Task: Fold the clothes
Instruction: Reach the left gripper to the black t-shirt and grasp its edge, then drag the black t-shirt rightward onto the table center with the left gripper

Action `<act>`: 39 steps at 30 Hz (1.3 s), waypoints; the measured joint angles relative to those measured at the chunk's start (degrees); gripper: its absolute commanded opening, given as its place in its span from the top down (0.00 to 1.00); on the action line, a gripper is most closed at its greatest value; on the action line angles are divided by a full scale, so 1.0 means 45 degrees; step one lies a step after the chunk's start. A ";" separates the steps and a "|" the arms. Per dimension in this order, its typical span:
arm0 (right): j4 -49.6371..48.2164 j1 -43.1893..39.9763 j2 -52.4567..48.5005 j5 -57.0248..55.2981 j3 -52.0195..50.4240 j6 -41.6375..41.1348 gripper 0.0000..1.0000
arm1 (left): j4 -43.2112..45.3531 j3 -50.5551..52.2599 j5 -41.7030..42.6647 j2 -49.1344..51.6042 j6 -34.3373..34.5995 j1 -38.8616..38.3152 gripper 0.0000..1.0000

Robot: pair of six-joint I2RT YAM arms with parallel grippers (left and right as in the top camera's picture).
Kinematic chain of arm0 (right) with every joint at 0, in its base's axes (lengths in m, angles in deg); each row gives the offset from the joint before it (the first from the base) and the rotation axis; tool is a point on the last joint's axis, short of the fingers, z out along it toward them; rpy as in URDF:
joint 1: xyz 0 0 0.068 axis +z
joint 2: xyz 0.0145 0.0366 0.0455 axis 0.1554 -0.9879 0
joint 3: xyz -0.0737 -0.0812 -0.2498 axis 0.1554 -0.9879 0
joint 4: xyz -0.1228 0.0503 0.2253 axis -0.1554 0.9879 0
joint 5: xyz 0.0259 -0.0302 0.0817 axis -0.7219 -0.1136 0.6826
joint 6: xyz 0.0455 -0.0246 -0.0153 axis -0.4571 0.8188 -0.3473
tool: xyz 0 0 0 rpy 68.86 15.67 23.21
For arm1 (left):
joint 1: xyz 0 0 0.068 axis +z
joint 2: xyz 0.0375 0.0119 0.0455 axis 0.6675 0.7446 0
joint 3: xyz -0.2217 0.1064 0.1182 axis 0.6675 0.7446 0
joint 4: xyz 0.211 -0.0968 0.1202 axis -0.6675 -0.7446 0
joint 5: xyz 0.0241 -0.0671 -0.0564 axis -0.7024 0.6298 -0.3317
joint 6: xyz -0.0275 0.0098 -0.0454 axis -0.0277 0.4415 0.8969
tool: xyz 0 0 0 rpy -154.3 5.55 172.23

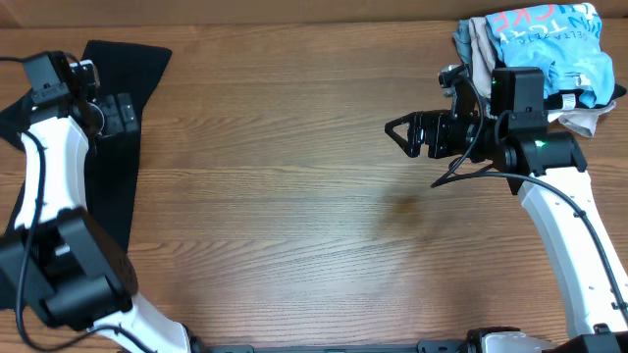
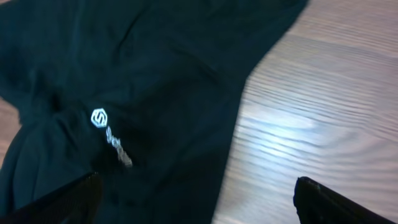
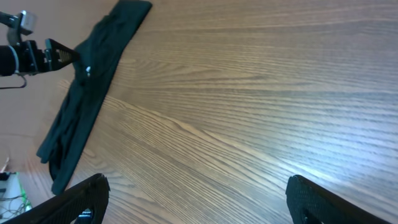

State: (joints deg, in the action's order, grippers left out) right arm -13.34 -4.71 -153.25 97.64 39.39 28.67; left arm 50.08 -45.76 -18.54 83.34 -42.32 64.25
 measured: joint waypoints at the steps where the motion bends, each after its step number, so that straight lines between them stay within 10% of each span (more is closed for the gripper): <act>1: 0.0068 0.0000 0.0000 -0.0083 0.0000 0.0015 0.06 | 0.0194 0.0000 -0.0015 0.0267 -0.0107 0.0053 0.01; 17: 0.0816 0.0000 0.0000 -0.0714 0.0000 0.0000 0.11 | 0.1258 0.0000 -0.0476 0.2278 0.0029 0.2059 0.16; 28: 0.0869 0.0000 0.0000 -0.0729 0.0000 0.0005 0.18 | 0.1511 0.0000 -0.0228 0.2973 0.0097 0.1841 0.96; 39: 0.0510 0.0000 0.0000 -0.0729 0.0000 0.0000 0.25 | -0.3045 -0.3628 0.0879 0.2973 0.0729 0.1209 0.96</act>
State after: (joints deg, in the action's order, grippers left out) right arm -11.04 -4.71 -153.25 94.36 39.39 28.67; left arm 36.38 -62.08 -14.59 96.71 -39.04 69.69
